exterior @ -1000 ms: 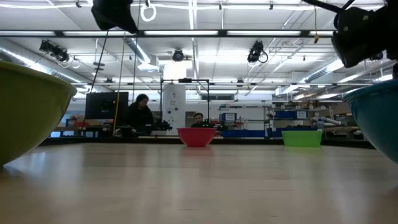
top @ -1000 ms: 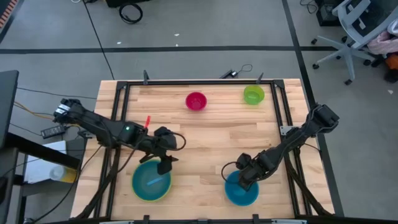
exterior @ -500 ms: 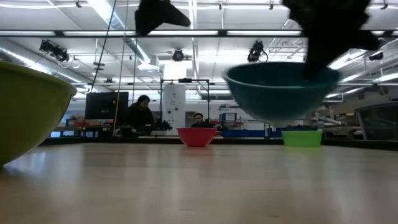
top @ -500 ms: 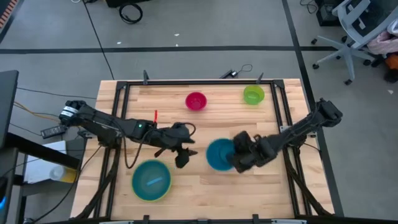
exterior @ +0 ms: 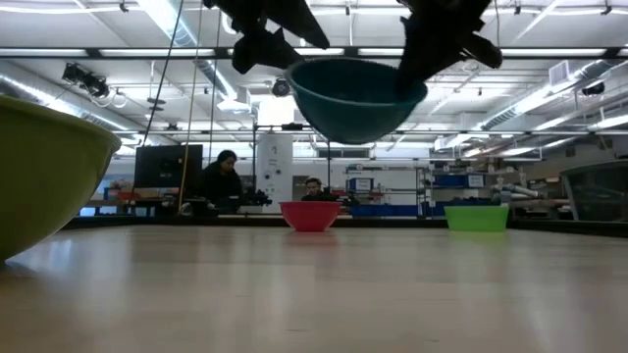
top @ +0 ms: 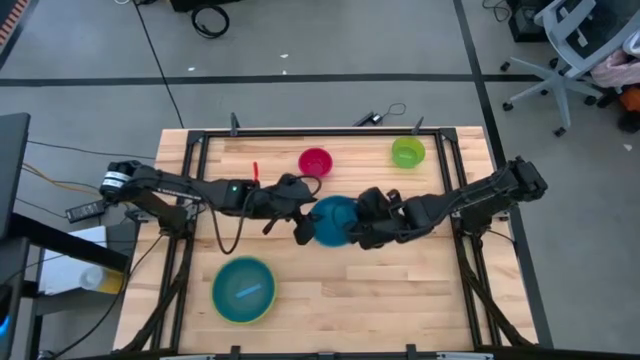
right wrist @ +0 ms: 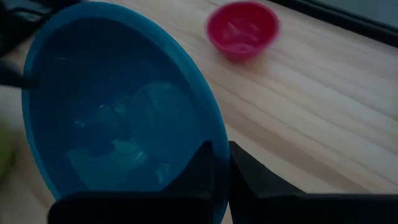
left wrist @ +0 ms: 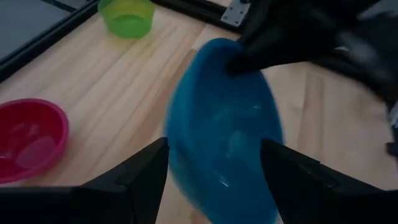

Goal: Nest bowls inside each other
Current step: Stack the blue bowl on top of the light blue bowl

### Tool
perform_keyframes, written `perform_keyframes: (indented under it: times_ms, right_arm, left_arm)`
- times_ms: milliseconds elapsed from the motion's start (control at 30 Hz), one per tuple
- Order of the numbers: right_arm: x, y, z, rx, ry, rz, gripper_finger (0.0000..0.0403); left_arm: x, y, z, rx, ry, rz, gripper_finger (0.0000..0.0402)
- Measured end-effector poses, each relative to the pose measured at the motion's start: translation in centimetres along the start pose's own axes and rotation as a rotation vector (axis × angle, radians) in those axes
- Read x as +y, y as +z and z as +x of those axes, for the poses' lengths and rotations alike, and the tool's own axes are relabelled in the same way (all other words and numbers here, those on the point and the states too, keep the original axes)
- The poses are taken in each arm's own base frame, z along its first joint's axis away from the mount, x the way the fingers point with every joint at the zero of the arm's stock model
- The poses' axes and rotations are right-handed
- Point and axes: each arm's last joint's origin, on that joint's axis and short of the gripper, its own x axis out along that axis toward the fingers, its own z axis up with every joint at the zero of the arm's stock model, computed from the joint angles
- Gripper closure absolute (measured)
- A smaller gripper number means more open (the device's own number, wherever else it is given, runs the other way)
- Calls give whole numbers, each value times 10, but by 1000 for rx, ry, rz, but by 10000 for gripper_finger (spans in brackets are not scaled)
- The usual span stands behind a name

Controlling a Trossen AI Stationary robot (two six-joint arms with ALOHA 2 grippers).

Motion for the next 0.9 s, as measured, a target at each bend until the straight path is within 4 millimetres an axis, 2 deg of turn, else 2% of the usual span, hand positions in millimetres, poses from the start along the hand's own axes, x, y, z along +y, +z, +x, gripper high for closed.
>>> perform_keyframes:
  times_ms: [100, 200, 267, 400, 433, 500, 600, 700, 800, 900]
  right_arm:
    - [4, 4, 2, -15, 44, -31, 375]
    - [5, 6, 2, -13, 60, -50, 371]
    - [4, 8, 0, -20, 66, -46, 362]
    - [1, 15, -10, -51, 102, -24, 328]
    - [1, 19, -14, -65, 126, -12, 318]
    - [-5, 24, -24, -85, 141, -13, 297]
    - [-16, 40, -39, -158, 163, 30, 267]
    - [-33, 55, -42, -207, 117, 81, 247]
    - [-49, 72, -27, -196, 40, 116, 242]
    - [-62, 87, -1, -107, 16, 127, 243]
  left_arm:
    - [5, 0, 5, 8, 19, 3, 152]
    - [11, 1, 6, 13, 39, -43, 187]
    - [15, 2, 7, 16, 51, -66, 234]
    - [23, 2, 6, 51, 87, -68, 364]
    - [26, 1, 5, 76, 85, -74, 380]
    - [32, -3, 0, 152, 82, -78, 384]
    - [41, -10, -17, 287, 67, -122, 384]
    - [46, -16, -46, 402, 36, -123, 387]
    - [50, -21, -76, 522, -56, -136, 387]
    - [51, -34, -98, 686, -93, -131, 388]
